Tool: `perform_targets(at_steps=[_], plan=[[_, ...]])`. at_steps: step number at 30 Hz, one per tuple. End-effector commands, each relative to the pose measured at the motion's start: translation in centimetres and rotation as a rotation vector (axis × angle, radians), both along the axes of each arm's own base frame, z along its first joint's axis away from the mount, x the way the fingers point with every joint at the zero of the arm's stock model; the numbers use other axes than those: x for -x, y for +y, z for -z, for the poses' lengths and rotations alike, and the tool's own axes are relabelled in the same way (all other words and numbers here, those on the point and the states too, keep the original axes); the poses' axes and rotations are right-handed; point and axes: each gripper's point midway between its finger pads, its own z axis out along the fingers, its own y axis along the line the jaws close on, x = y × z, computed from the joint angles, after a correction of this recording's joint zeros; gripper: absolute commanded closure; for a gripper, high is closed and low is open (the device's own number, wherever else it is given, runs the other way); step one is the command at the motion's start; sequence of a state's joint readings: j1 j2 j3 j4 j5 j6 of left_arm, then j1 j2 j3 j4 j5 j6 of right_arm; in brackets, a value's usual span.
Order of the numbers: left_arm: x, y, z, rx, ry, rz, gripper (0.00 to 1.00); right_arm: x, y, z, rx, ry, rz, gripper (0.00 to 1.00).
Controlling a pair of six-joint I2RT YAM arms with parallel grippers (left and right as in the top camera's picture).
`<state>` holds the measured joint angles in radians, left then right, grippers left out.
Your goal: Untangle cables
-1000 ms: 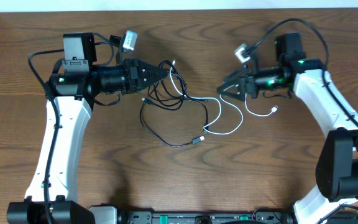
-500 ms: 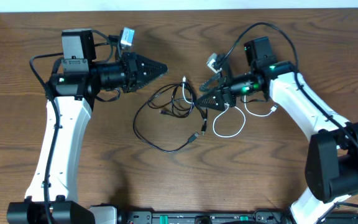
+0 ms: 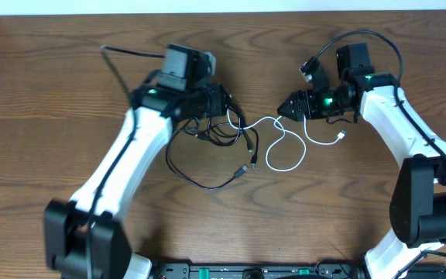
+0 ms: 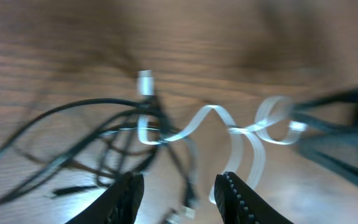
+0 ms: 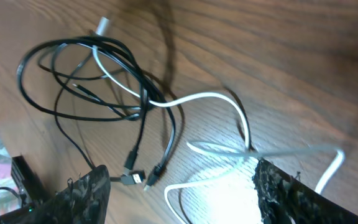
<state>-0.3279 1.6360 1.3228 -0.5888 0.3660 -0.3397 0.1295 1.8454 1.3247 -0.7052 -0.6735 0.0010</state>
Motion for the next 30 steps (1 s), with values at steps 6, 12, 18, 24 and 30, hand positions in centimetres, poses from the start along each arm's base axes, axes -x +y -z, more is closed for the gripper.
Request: perform_targets(at_steps=[6, 12, 18, 24, 30], plan=[[-1.8, 2.4, 10.9, -0.255, 0.147, -0.05, 0.71, 1.0, -0.5, 1.0, 0.041, 0.073, 0.027, 0.28], [-1.6, 2.5, 11.3, -0.26, 0.165, -0.05, 0.92, 1.6, 0.3, 0.7, 0.013, 0.105, 0.023, 0.28], [1.4, 0.2, 1.2, 0.007, 0.114, 0.039, 0.93, 3.0, 5.3, -3.8, -0.198, -0.015, -0.202, 0.28], [3.9, 0.9, -6.0, 0.269, 0.083, 0.085, 0.93, 2.7, 6.3, -5.5, -0.205, -0.074, -0.231, 0.28], [4.0, 1.0, -8.5, 0.502, 0.167, 0.051, 0.93, 2.6, 8.1, -6.0, -0.215, -0.142, -0.282, 0.25]])
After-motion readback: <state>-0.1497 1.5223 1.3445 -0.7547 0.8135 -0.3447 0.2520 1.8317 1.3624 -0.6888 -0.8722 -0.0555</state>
